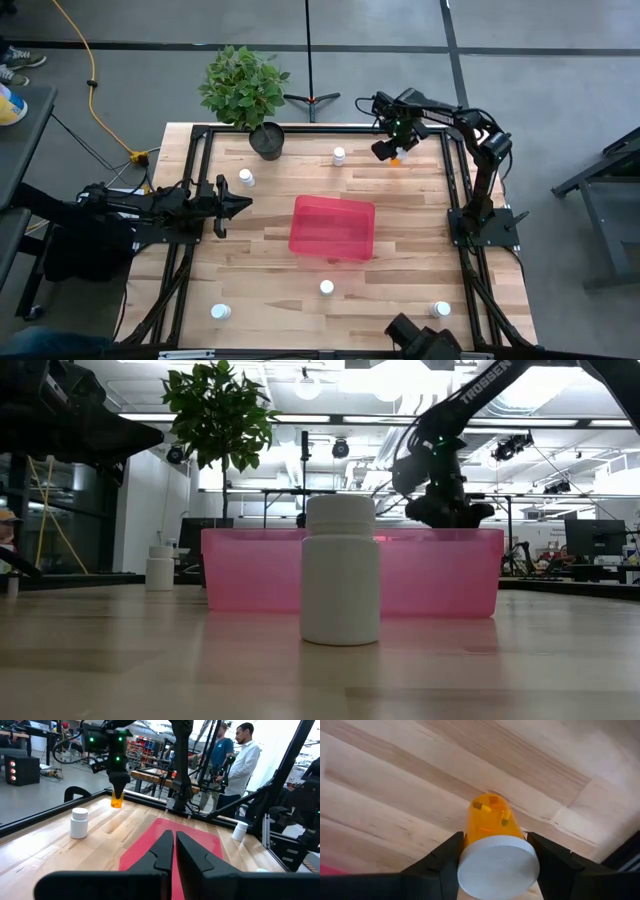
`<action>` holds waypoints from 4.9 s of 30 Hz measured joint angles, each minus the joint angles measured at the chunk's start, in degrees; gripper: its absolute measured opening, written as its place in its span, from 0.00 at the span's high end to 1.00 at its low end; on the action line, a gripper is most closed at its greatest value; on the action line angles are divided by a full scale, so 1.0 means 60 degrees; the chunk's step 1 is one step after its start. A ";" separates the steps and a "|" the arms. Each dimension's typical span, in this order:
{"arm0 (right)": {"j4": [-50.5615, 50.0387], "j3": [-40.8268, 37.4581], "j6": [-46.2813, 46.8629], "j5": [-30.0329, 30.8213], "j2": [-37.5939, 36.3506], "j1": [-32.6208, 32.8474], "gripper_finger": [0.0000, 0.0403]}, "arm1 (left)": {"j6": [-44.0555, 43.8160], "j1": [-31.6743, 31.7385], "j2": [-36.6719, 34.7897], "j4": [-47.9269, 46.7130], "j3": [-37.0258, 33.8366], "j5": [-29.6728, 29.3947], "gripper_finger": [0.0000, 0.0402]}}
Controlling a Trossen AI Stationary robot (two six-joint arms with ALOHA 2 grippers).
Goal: Pick and place pill bottles into a basket
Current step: Put the orange medicine bottle into the bin
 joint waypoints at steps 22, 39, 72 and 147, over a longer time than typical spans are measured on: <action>-0.1654 0.2145 -0.0446 0.0023 -0.0004 0.0219 0.51 | 0.0068 0.0000 -0.0002 -0.0004 0.0000 0.0000 0.86; -0.2233 0.2514 -0.0509 -0.0139 -0.0011 0.1363 0.53 | 0.0072 0.0000 -0.0002 -0.0003 -0.0003 -0.0004 0.86; -0.2193 0.2510 0.0531 -0.0754 -0.0011 0.4201 0.52 | 0.0075 0.0000 0.0000 -0.0001 -0.0004 -0.0044 0.86; -0.0550 0.2467 0.1811 -0.1072 0.0368 0.6217 0.51 | 0.0108 0.0004 -0.0001 -0.0003 -0.0002 -0.0036 0.86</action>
